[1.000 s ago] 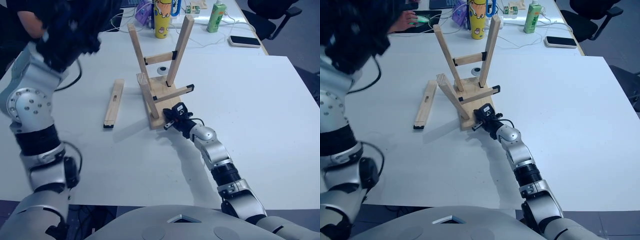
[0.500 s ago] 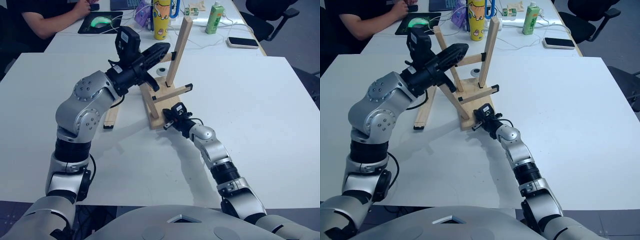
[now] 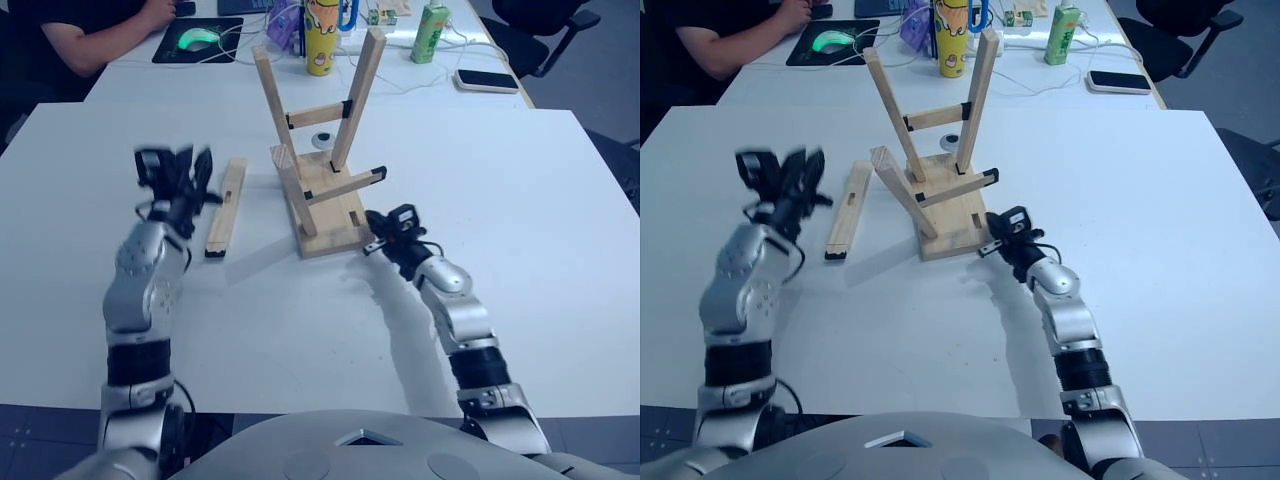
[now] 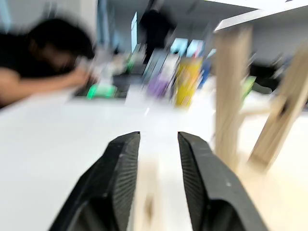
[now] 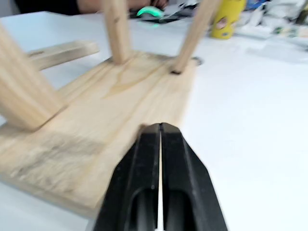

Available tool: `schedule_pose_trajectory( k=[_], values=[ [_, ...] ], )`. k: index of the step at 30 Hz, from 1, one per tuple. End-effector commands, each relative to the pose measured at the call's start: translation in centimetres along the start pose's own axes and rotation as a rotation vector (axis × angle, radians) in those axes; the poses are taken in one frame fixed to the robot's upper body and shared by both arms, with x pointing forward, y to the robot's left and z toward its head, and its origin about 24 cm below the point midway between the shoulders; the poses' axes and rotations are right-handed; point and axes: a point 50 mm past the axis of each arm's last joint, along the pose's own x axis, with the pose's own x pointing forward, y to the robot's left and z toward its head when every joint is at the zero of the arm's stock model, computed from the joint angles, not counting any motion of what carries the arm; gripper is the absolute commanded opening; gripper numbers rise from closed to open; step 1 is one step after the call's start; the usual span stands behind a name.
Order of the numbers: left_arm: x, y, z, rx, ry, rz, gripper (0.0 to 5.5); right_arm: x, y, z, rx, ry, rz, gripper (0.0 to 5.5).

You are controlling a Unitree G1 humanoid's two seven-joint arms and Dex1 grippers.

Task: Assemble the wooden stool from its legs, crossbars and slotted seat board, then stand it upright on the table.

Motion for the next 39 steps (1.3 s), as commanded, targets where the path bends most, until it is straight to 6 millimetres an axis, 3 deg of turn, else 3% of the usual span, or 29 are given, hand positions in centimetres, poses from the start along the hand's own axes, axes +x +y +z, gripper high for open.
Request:
schedule_pose_trajectory(
  k=[1,4,8,14,20,22,28,32,36,39],
  values=[
    [-0.4,-0.3,-1.8,0.029,0.06,0.032,2.18,-0.7,-2.0,-0.9,-0.047,0.085,-0.068,0.0],
    [-0.2,-0.7,-2.5,0.038,0.104,0.021,2.49,-0.3,-2.3,-3.2,-0.073,0.233,-0.047,0.0],
    [0.2,-0.7,-2.8,0.065,0.148,0.018,2.49,-0.4,-0.7,-4.7,-0.086,0.319,0.05,0.0],
    [0.4,1.1,-4.1,0.097,0.254,0.049,2.49,-0.9,2.2,-4.2,-0.037,0.27,0.215,0.0],
    [0.7,1.0,-4.4,0.072,0.292,0.005,2.49,-0.6,3.6,-4.1,-0.051,0.269,0.254,0.0],
    [0.8,0.8,-4.5,0.056,0.291,-0.013,2.49,-0.6,3.3,-4.3,-0.053,0.282,0.22,0.0],
    [0.8,0.1,-4.0,0.048,0.282,-0.039,3.31,-0.8,1.5,-4.2,-0.018,0.265,0.133,0.0],
    [0.8,0.0,-4.6,0.029,0.328,-0.042,4.05,-0.6,1.0,-4.1,-0.009,0.253,0.11,0.81],
    [0.7,-0.1,-5.5,0.011,0.4,-0.05,4.08,-0.5,0.3,-4.0,-0.005,0.256,0.072,1.37],
    [0.5,0.4,-6.0,0.005,0.451,-0.028,4.08,-0.2,-0.4,-3.8,0.0,0.257,0.042,1.43]
  ],
)
